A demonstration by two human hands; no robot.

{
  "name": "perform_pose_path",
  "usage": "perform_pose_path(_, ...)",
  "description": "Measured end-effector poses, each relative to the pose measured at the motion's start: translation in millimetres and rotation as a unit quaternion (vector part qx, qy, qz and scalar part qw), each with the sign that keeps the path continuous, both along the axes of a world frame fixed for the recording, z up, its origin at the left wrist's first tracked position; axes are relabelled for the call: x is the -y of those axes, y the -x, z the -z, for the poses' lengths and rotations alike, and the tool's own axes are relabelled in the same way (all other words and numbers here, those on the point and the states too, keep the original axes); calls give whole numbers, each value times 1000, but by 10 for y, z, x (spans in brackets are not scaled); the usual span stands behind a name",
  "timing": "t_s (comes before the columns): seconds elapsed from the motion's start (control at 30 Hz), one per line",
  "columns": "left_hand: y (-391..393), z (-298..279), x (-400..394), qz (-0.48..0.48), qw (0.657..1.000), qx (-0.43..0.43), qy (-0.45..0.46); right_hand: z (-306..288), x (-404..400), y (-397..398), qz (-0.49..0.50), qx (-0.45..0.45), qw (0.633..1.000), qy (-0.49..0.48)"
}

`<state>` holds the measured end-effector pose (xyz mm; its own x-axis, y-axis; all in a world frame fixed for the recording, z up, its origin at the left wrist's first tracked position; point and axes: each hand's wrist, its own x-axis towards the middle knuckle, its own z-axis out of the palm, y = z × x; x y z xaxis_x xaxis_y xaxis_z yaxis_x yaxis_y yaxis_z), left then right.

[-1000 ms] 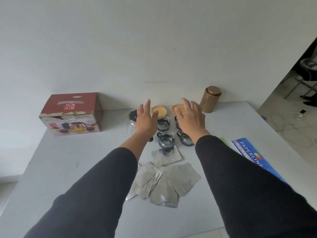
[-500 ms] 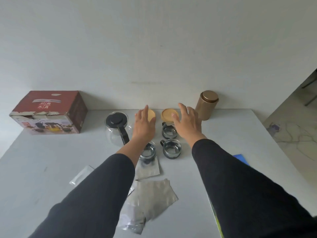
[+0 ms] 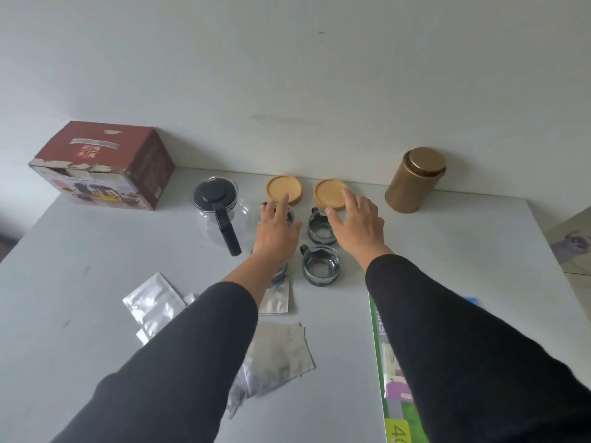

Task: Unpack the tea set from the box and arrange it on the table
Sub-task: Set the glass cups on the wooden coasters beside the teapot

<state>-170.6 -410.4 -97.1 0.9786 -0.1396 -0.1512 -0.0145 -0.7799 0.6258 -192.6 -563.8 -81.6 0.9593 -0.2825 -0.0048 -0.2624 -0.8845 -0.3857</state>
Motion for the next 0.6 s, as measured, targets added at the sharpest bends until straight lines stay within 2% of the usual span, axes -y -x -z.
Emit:
perform_pose_path(0.37,-49,43,17,48,997,4,-57,64,-29,-3,-6,-4,1000,4)
perform_pose_path(0.6,-296,-80,592,89,994,24,-62,-33,597,-170,27,43,999,19)
